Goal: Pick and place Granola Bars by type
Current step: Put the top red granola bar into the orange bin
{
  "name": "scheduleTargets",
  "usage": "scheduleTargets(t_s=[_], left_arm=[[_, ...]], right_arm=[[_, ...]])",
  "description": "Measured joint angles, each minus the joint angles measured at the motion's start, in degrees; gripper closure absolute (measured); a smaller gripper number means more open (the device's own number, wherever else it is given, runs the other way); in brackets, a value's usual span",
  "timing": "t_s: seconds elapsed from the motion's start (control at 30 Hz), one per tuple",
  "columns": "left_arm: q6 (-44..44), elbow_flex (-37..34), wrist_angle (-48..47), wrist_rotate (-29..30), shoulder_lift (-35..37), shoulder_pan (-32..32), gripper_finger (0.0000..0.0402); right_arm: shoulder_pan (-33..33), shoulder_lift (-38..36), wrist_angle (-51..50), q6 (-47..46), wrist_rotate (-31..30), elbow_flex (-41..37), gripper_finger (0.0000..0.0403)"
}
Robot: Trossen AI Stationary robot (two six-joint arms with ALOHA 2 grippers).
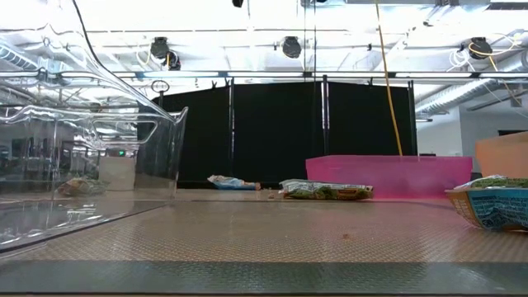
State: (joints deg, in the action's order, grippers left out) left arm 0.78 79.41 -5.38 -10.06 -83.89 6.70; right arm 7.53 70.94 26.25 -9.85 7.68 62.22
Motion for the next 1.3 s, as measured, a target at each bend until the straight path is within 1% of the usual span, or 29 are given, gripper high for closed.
scheduleTargets(t_s=[0.1, 0.17, 0.27, 0.6, 0.87, 1.2, 1.3], left_arm=[[0.9, -0.1, 0.6, 0.0, -0.5, 0.0, 0.0393], [1.0, 0.1, 3.1, 0.0, -1.4, 0.0, 0.0393], [1.5, 0.0, 2.8, -0.1, -1.7, -0.1, 0.0393], [1.5, 0.0, 4.8, -0.2, -2.3, -0.7, 0.0393], [1.5, 0.0, 5.0, -0.3, -2.4, -0.7, 0.0393], [2.3, 0.0, 5.2, -0.2, -2.4, -0.7, 0.0393], [3.8, 0.0, 5.2, 1.0, -2.4, -0.7, 0.0377]], right_arm=[[0.0, 0.0, -0.1, -0.4, 0.0, 0.0, 0.0138], [0.0, 0.0, -0.4, -1.1, 0.0, 0.0, 0.0138], [0.0, 0.0, -0.4, -1.3, 0.0, 0.0, 0.0141], [0.0, 0.0, -1.6, -1.5, -0.1, 0.0, 0.0189], [0.0, 0.0, -1.3, -1.5, -0.1, 0.0, 0.025], [0.0, 0.0, -1.2, -1.3, 0.1, 0.0, 0.036], [0.0, 0.0, -1.3, -1.3, 0.9, 0.0, 0.038]])
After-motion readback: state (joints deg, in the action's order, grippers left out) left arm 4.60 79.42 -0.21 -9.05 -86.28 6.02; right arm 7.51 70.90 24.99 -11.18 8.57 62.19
